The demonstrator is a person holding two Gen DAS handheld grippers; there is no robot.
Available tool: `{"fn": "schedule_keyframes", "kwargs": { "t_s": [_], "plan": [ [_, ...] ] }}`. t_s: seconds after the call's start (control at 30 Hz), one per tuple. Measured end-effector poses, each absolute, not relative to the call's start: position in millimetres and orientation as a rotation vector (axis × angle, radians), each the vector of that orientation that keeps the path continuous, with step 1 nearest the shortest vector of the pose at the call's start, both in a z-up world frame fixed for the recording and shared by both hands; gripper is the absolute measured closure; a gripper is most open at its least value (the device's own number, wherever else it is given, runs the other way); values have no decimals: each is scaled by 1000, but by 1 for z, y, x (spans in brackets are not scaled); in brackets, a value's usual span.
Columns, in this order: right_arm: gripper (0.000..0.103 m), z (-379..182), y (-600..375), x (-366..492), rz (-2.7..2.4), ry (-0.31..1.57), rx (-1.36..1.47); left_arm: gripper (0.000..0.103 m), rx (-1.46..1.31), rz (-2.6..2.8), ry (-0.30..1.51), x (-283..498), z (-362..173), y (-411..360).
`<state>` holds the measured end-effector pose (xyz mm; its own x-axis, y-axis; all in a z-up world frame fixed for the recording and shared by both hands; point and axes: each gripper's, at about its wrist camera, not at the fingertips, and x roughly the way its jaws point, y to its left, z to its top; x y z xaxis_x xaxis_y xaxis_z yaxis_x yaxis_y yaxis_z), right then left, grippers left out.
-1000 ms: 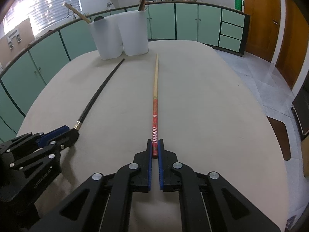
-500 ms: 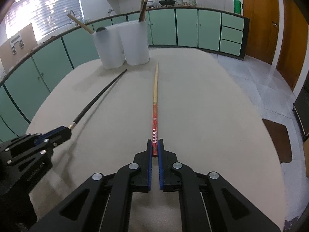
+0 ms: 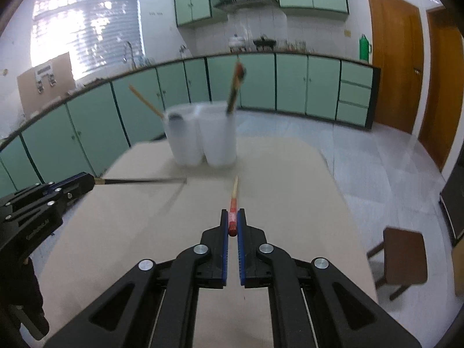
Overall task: Organize utensils
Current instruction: 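Carry both chopsticks up to the white holder and lower them in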
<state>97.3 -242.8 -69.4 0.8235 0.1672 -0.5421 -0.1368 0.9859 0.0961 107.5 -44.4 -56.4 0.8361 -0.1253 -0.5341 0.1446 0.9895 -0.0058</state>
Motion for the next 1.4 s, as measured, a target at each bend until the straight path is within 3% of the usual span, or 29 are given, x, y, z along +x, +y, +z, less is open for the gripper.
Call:
{"fn": "schedule_keyframes", "kwargs": {
  "t_s": [0.97,1.4],
  "plan": [
    [97,73,-220,162,360,376,-3,97,-4,-292,340,161,58,-36],
    [98,138,-224,235,345,227,46,97,7,-246,148,239,124,-53]
  ]
}}
